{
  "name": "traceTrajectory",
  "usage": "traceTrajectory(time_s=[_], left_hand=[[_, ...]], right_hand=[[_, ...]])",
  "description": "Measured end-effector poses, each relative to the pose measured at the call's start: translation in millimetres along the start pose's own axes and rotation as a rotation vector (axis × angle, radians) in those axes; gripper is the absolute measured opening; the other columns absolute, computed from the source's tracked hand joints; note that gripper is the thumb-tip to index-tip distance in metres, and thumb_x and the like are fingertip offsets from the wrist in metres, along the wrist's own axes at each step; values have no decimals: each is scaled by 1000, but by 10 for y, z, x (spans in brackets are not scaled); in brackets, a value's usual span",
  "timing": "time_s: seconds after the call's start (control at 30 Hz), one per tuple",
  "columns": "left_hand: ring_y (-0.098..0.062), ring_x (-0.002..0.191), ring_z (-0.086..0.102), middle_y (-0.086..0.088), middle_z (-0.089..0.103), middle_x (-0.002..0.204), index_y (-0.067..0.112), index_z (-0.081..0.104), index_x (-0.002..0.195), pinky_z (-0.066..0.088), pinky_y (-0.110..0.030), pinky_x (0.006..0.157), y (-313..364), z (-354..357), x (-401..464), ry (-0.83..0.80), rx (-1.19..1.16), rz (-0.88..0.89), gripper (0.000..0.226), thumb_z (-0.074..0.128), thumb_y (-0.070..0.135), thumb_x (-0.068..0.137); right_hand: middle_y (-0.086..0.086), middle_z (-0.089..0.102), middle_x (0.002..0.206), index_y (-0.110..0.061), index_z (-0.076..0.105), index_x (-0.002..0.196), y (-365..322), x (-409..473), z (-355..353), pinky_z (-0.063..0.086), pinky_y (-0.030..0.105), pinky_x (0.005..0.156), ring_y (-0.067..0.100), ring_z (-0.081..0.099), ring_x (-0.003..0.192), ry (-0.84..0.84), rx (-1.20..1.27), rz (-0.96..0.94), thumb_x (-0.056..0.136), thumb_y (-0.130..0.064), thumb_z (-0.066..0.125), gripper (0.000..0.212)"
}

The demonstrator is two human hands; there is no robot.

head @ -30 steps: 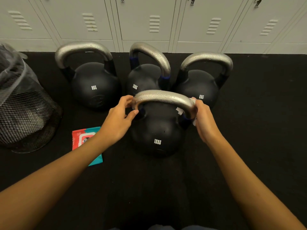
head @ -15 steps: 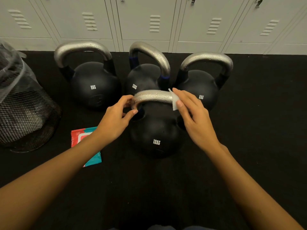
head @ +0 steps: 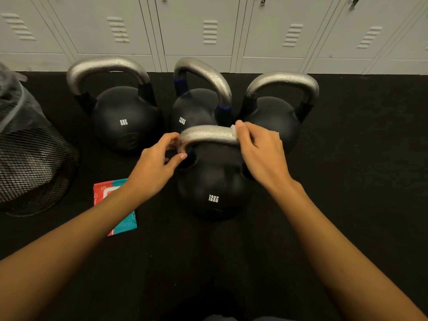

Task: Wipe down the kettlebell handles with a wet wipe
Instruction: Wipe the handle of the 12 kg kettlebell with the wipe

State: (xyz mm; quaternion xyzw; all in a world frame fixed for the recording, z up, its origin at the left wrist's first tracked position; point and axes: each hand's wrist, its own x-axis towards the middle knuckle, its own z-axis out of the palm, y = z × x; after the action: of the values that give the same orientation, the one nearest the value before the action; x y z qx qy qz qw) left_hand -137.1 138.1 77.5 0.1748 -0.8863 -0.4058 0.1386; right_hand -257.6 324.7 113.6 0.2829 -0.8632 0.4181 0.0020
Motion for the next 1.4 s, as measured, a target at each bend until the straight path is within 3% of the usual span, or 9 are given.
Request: traceTrajectory(time_s=[0.1, 0.2, 0.3, 0.57, 0.77, 0.9, 1.03, 1.23, 1.4], left_hand=[[-14, 121, 53, -4, 57, 130, 18, 44, 138, 48, -35, 98, -10, 4, 9, 0, 4, 6, 51, 62, 18, 91], [-16, 121, 53, -4, 56, 132, 17, 42, 139, 47, -33, 98, -10, 3, 8, -4, 15, 14, 52, 61, 18, 91], [-14, 121, 53, -3, 56, 132, 17, 43, 139, 47, -29, 96, -8, 10, 9, 3, 20, 17, 51, 61, 18, 91], [-16, 119, 55, -5, 58, 129, 16, 44, 139, 49, -36, 97, -33, 11, 6, 14, 24, 23, 52, 62, 20, 91], [-21, 111, 59, -6, 58, 130, 18, 42, 140, 47, -29, 93, -10, 15, 2, 7, 38, 9, 52, 62, 20, 91], [-22, 108, 61, -5, 58, 129, 18, 42, 140, 46, -27, 90, -4, 12, 1, 1, 41, -2, 53, 62, 20, 91], [-21, 109, 60, -4, 59, 128, 19, 43, 139, 49, -32, 93, -14, 13, 1, 0, 36, 5, 52, 62, 21, 91], [-22, 107, 61, -5, 58, 130, 21, 41, 141, 49, -34, 94, -8, 17, -4, -2, 22, -7, 53, 61, 22, 91], [-19, 107, 61, -4, 59, 126, 18, 43, 139, 46, -26, 89, 13, 4, 6, 4, 14, 3, 52, 63, 19, 91]], right_hand=[[-4, 67, 84, -20, 69, 90, -18, -60, 27, 44, 28, 73, 9, 58, 80, -1, -33, -76, 104, -34, 42, 33], [-11, 63, 126, -23, 63, 130, 78, -193, 25, 38, 13, 101, 0, 51, 121, -4, 64, -154, 103, -30, 47, 31], [-11, 59, 134, -20, 58, 135, 244, -304, 6, 35, 19, 110, 0, 46, 131, 40, 203, -132, 102, -24, 52, 34], [-11, 71, 108, -20, 70, 119, 235, -152, -97, 42, 9, 85, -5, 60, 104, -24, 262, 47, 103, -28, 46, 30], [-2, 59, 66, -18, 64, 80, -108, 90, 26, 34, 33, 64, 16, 55, 69, -109, -102, -36, 102, -39, 42, 37], [-7, 68, 92, -27, 70, 109, -164, 35, 29, 35, 26, 68, 10, 58, 84, -132, -169, -140, 103, -37, 41, 31], [-12, 67, 120, -26, 65, 126, 14, -46, -35, 45, 24, 97, 2, 57, 113, -122, 56, -138, 103, -33, 45, 31], [-12, 72, 97, -21, 73, 113, 88, -51, -86, 43, 12, 79, -3, 62, 95, -41, 163, 45, 102, -30, 48, 29], [-3, 65, 71, -21, 73, 91, -157, 51, 10, 42, 28, 69, 10, 59, 72, -62, -20, -5, 101, -35, 46, 32]])
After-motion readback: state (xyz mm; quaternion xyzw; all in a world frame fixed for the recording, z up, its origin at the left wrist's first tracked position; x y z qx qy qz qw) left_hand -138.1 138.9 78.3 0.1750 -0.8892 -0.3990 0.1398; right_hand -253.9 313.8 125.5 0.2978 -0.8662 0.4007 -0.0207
